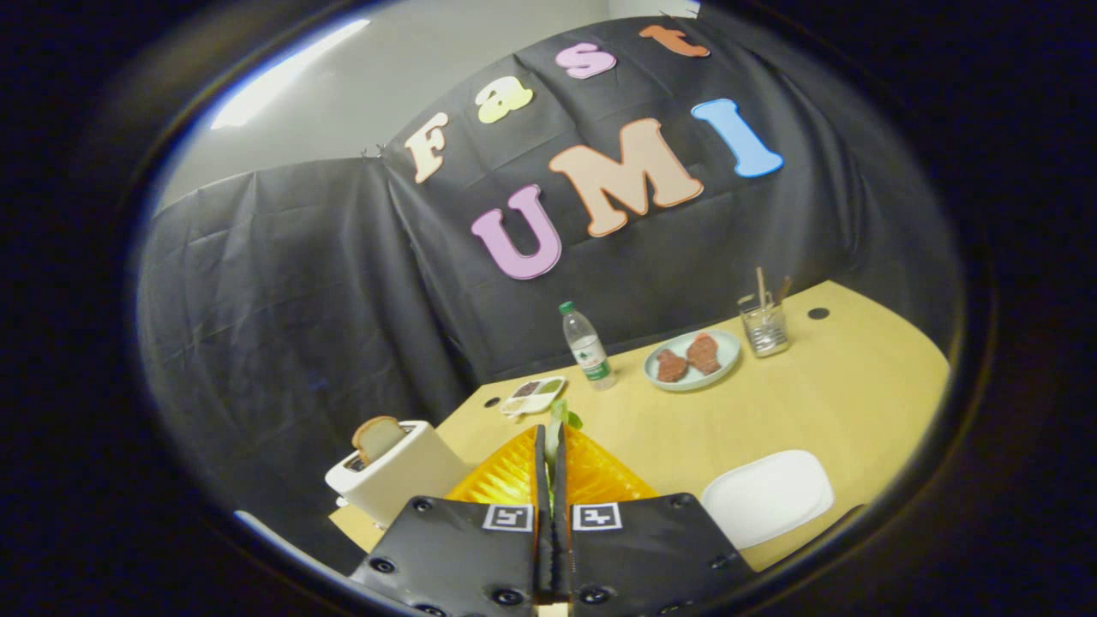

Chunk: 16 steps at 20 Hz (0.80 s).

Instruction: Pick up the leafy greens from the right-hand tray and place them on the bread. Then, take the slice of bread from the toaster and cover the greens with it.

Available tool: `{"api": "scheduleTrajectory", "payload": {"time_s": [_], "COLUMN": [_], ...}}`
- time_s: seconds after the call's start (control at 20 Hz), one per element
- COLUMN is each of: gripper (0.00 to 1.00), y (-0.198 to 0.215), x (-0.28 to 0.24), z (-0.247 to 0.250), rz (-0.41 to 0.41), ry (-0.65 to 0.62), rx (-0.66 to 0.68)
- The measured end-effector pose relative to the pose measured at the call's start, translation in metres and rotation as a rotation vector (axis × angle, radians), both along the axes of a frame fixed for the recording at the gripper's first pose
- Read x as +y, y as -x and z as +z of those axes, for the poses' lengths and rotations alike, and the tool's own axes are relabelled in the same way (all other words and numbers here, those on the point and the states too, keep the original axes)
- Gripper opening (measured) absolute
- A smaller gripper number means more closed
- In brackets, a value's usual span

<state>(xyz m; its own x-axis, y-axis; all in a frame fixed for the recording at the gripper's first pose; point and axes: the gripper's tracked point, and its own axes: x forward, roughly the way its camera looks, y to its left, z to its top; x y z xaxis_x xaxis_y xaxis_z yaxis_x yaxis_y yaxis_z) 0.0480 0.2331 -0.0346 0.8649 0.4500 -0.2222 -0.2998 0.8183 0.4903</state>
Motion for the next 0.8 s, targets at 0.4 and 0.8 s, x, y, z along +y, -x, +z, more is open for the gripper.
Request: {"api": "scheduleTrajectory", "payload": {"time_s": [0.4,0.8], "gripper": [0.03,0.04], "y": [0.01,0.011], "x": [0.103,0.134], "z": [-0.037,-0.1], "rz": [0.144,0.105], "ry": [-0.093,0.006], "rx": [0.099,0.201]}}
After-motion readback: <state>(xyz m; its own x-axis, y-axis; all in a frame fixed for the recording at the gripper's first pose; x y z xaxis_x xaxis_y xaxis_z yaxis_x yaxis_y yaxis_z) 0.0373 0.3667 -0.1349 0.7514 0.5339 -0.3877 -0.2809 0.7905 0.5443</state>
